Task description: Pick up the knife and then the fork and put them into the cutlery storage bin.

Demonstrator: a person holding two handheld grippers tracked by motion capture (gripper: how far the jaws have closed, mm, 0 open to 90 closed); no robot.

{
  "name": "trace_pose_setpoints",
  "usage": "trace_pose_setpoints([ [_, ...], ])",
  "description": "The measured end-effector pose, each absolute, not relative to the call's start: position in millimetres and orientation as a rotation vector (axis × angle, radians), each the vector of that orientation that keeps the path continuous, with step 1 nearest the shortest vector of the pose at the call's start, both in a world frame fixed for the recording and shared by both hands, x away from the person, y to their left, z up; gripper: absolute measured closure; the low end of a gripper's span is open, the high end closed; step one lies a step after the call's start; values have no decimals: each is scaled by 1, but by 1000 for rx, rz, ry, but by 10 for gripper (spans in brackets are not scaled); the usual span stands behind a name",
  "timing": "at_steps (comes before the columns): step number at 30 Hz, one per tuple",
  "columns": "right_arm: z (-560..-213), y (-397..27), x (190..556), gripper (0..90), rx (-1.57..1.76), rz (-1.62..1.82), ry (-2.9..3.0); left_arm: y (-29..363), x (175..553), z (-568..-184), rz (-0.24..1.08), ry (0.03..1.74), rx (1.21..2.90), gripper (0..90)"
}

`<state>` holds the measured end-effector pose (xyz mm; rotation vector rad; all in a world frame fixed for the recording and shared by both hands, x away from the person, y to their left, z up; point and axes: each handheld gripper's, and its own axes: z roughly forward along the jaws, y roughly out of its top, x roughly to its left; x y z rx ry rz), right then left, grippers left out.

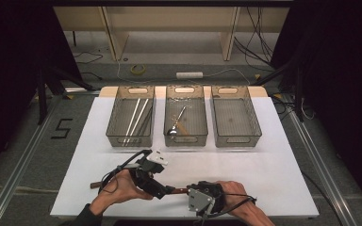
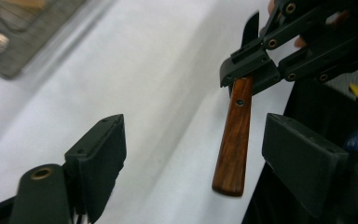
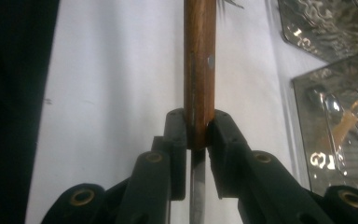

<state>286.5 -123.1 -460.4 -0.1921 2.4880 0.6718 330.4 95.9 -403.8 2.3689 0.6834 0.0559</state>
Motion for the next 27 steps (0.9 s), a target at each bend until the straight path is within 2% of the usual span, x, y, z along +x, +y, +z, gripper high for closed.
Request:
trace_pose_setpoints([
  [12, -452, -148, 309, 787, 56, 703, 2484, 131, 329, -412, 204, 765, 2155, 194],
  [27, -426, -179, 342, 786, 429, 877, 2478, 163, 326, -424, 275, 853, 1986, 191],
])
